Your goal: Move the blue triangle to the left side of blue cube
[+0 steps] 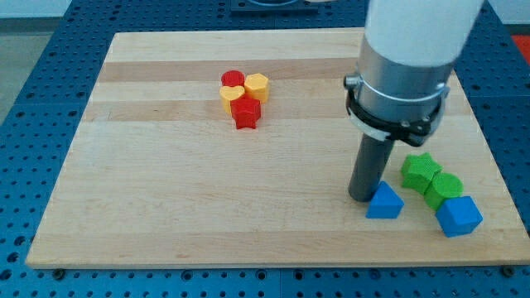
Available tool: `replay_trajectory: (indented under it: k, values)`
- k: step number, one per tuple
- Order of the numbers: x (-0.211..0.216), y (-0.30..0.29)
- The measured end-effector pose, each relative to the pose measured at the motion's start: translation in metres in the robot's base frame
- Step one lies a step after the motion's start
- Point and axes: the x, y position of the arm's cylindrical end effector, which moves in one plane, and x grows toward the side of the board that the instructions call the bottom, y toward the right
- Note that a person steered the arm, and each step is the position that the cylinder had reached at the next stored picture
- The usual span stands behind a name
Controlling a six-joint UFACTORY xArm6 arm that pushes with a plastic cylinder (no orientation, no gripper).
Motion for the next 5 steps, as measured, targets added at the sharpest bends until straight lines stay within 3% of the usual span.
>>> replay_trajectory:
  k: [3, 5]
  values:
    - [0.025, -0.028]
    - [0.038, -0.013]
